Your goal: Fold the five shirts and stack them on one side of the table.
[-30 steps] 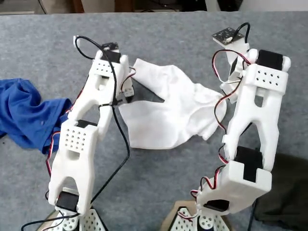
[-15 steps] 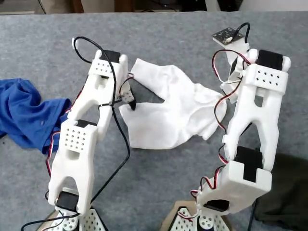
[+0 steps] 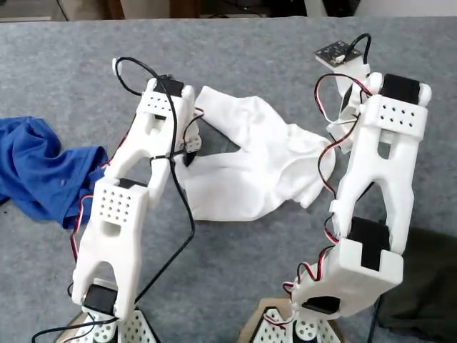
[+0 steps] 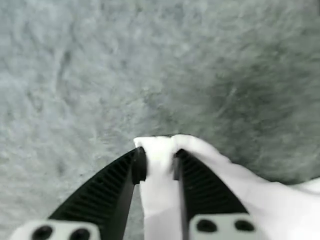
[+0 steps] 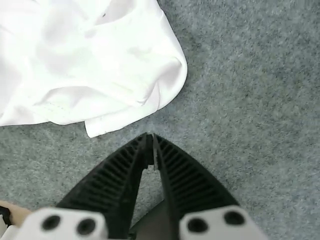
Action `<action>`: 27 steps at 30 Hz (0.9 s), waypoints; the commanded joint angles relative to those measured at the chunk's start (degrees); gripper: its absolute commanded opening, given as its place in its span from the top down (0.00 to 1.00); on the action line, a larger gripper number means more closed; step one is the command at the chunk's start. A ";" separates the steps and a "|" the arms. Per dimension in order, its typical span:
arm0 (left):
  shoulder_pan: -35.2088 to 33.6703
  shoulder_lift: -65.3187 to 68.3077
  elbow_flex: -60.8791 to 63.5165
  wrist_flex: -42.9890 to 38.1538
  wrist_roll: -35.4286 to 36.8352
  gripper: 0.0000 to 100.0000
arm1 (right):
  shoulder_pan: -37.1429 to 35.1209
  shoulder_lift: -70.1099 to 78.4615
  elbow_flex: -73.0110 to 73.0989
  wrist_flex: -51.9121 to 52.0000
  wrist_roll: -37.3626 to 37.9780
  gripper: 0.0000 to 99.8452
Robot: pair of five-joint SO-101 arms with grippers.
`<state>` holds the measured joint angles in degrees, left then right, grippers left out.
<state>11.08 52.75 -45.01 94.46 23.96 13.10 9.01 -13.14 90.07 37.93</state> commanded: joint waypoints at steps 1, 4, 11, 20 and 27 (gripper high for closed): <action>0.00 2.33 -1.67 -0.44 0.09 0.94 | 0.84 -2.77 0.04 -0.44 0.18 0.99; 0.09 4.09 -3.08 0.18 0.09 0.96 | 0.92 -2.86 0.04 -0.26 0.18 0.99; -1.41 3.74 -6.42 1.14 0.00 0.98 | 0.22 -3.03 -0.31 -0.26 0.18 0.99; -12.40 -9.01 -11.96 6.42 -12.66 0.98 | -16.84 1.19 -5.93 -0.62 -8.35 0.89; -21.36 -23.25 -6.51 6.42 -22.51 0.98 | -29.23 22.64 -25.98 -0.09 -11.60 0.80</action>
<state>-7.03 37.89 -52.57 100.09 4.26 -11.16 23.78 -28.97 90.07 27.21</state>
